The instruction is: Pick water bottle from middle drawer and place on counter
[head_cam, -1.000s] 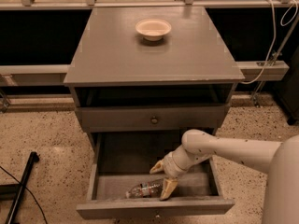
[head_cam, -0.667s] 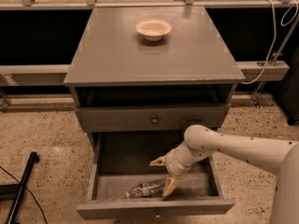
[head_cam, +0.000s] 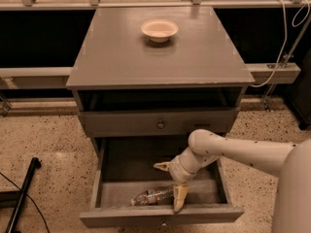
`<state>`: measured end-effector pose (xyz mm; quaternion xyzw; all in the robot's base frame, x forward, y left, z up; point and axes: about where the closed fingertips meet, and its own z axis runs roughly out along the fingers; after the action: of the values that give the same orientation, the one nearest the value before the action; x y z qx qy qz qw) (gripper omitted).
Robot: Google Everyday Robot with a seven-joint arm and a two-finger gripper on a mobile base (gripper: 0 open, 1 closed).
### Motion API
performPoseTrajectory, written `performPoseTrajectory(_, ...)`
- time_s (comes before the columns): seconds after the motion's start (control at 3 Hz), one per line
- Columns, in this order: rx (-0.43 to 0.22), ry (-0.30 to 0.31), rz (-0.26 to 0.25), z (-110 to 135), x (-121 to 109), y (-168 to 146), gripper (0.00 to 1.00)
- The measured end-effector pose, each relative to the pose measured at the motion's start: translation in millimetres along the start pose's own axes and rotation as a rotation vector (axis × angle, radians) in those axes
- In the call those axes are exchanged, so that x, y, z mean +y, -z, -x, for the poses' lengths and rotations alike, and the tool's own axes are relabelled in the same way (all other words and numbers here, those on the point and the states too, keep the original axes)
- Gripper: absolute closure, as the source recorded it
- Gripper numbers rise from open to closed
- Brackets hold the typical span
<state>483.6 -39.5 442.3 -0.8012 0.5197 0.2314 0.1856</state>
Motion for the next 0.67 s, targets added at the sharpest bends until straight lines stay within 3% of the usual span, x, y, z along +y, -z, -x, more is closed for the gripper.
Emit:
performPoseTrajectory(0.33, 0.005, -0.033, 0.02, -12.0, -4.9, -5.9, 0.25)
performPoseTrajectory(0.67, 0.004, -0.055, 0.022, -19.5, -8.0, -5.6, 0.34)
